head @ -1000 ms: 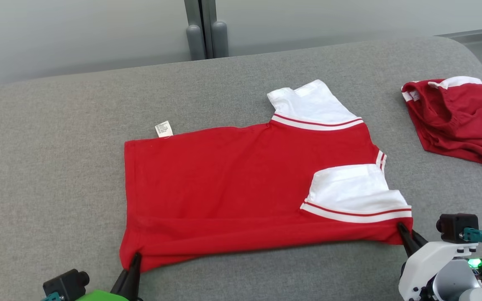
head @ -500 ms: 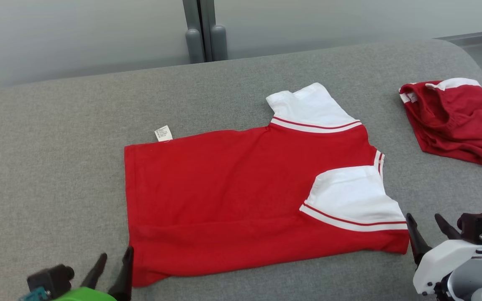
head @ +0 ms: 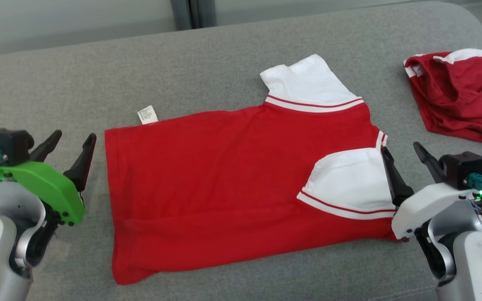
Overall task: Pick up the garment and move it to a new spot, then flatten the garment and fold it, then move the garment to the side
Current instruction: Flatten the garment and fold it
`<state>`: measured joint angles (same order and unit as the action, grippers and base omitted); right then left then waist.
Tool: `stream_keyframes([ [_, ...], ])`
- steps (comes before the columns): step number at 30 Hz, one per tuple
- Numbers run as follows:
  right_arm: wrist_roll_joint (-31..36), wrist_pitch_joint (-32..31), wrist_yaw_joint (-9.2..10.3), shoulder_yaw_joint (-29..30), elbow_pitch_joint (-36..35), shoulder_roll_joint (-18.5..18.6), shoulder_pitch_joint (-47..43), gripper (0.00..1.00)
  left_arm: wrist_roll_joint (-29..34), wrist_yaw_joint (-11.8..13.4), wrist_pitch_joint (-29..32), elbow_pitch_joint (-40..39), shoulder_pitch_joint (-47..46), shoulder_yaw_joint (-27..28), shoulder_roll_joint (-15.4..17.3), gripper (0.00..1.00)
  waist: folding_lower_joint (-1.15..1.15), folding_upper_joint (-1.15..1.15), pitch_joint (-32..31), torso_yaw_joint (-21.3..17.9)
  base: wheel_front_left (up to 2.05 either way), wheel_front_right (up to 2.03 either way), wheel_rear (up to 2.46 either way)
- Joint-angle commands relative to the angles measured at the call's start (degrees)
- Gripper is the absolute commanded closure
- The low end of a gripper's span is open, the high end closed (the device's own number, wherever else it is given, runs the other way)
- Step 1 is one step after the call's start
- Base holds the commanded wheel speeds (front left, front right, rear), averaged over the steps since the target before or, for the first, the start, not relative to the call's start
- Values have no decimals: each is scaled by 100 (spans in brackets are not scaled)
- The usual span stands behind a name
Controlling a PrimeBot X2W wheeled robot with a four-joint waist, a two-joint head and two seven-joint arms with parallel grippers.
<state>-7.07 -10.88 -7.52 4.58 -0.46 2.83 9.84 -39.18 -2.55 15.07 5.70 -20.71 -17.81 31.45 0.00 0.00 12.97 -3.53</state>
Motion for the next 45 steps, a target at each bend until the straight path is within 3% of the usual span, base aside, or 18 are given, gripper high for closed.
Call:
stream_keyframes([
  [1, 31, 14, 7, -67, -30, 16, 134, 0, 46, -38, 66, 140, -204, -36, 24, 0, 0, 0, 458, -201, 0, 0, 0],
  [10, -20, 134, 7, -281, -25, 17, 488, 0, 222, -130, 158, 1026, -1000, -236, -103, 0, 0, 0, 1136, -386, 0, 0, 0],
  [22, 48, 181, 7, -327, 89, 17, 694, 0, 321, -308, 397, 1480, -1359, -573, -33, 0, 0, 0, 1359, -394, 0, 0, 0],
  [23, 67, 175, 7, -334, 94, 26, 726, 0, 336, -321, 422, 1462, -1366, -632, -36, 4, 0, 0, 1362, -386, 0, 0, 0],
  [24, 75, 160, 7, -347, 95, 41, 773, 0, 356, -333, 446, 1440, -1369, -687, -34, 25, 0, 0, 1364, -374, 0, 0, 0],
  [25, 80, 153, 7, -365, 90, 61, 805, 0, 395, -346, 442, 1417, -1380, -724, -22, 60, 0, 0, 1368, -365, 0, 0, 0],
  [27, 98, 124, 7, -412, 59, 103, 898, 0, 443, -341, 403, 1377, -1412, -765, -24, 100, 0, 0, 1377, -344, 0, 0, 0],
  [35, 125, -179, 7, -545, 310, 511, 1955, 0, 587, -247, -17, 1036, -1572, -774, -157, 100, 0, 0, 1458, -107, 0, 0, 0],
  [45, 83, -1136, 7, -942, 1876, 1112, 4187, 0, 736, -192, -459, 530, -1789, -963, -590, 100, 0, 0, 1851, 574, 0, 0, 0],
])
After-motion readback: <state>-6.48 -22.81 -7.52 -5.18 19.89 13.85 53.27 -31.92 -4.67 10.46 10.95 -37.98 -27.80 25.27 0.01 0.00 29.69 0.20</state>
